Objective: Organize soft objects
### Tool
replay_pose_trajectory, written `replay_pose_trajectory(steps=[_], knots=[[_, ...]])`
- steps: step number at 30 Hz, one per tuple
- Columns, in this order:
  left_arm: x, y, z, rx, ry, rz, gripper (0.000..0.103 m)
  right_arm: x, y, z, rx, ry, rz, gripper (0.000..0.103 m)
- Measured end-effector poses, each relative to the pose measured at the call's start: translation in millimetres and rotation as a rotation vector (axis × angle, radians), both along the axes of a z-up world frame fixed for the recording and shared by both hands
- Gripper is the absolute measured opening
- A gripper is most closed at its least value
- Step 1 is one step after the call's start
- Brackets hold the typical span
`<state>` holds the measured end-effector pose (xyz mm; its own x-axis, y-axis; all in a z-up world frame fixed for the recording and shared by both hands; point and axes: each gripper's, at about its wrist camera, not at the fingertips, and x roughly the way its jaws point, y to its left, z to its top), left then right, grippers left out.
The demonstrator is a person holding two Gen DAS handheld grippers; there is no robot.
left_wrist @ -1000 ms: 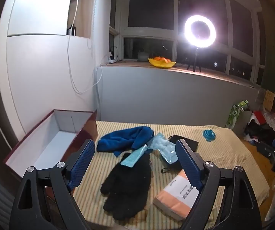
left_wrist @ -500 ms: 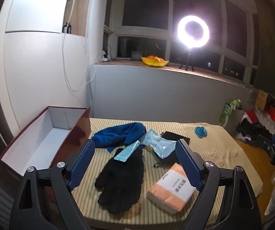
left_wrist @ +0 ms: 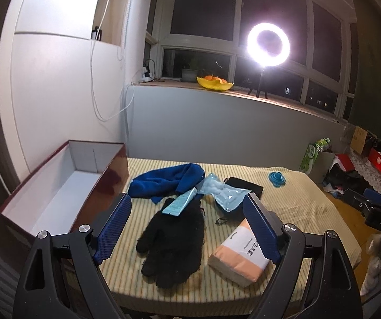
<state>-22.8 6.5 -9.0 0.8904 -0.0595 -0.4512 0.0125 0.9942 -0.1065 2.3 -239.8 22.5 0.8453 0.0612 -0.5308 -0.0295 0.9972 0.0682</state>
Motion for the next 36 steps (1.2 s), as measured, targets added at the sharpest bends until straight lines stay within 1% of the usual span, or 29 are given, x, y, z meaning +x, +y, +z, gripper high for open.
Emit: replay_pose_trajectory(steps=[4,13,21,30,36], knots=[[-4,5,-5,-0.013,0.011,0.001,0.086,-2,-6,-4,0.021,0.014,0.014,0.102],[-7,6,-8,-0.001,0.01,0.007,0.086,-4,-7,-11,0.043,0.042,0.032,0.102],[-6,-3,-9,0.027,0.014,0.005,0.086,-7,-8,-10,0.036,0.036,0.047,0.102],[-7,-7,-5,0.032,-0.001,0.009,0.086,-8,-13,-9,0.044,0.036,0.042,0.102],[-8,-9,-5,0.027,0.006,0.002,0.086,-11,-13,-9,0.045,0.039,0.045,0.102]])
